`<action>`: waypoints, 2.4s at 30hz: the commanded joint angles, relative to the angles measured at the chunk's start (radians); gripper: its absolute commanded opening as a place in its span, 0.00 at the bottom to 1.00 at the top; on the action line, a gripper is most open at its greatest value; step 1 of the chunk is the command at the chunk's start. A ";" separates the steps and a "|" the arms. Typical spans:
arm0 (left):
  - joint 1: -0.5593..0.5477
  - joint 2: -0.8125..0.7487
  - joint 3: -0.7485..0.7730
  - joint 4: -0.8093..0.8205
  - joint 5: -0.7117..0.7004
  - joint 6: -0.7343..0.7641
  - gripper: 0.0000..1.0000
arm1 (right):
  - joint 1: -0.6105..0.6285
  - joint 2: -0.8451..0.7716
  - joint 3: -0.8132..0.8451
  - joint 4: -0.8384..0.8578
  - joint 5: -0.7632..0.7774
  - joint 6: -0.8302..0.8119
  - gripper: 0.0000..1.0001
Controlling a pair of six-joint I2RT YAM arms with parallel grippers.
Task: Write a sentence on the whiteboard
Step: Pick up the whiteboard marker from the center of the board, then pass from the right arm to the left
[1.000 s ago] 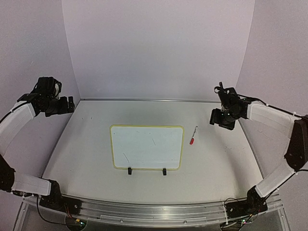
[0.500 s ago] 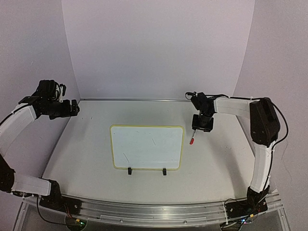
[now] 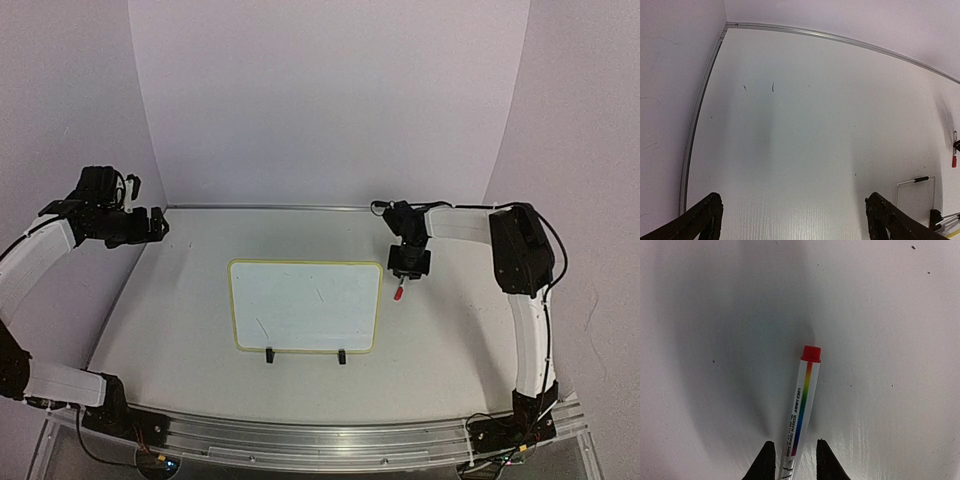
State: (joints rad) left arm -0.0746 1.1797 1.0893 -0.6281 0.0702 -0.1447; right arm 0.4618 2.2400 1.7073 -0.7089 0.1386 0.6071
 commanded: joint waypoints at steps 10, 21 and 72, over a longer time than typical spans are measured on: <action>0.003 -0.029 -0.001 0.024 0.003 0.036 0.99 | 0.006 0.052 0.051 -0.024 0.015 0.057 0.13; -0.145 -0.068 0.080 0.029 -0.038 0.074 0.98 | 0.005 -0.124 -0.022 -0.023 0.081 0.088 0.00; -0.985 0.358 0.252 0.581 0.031 -0.452 0.57 | 0.454 -0.844 -0.434 0.754 -0.012 0.390 0.00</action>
State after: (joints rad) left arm -1.0566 1.5276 1.3323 -0.0262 0.1422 -0.5858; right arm 0.9010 1.4067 1.2453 -0.0182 0.1100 0.9776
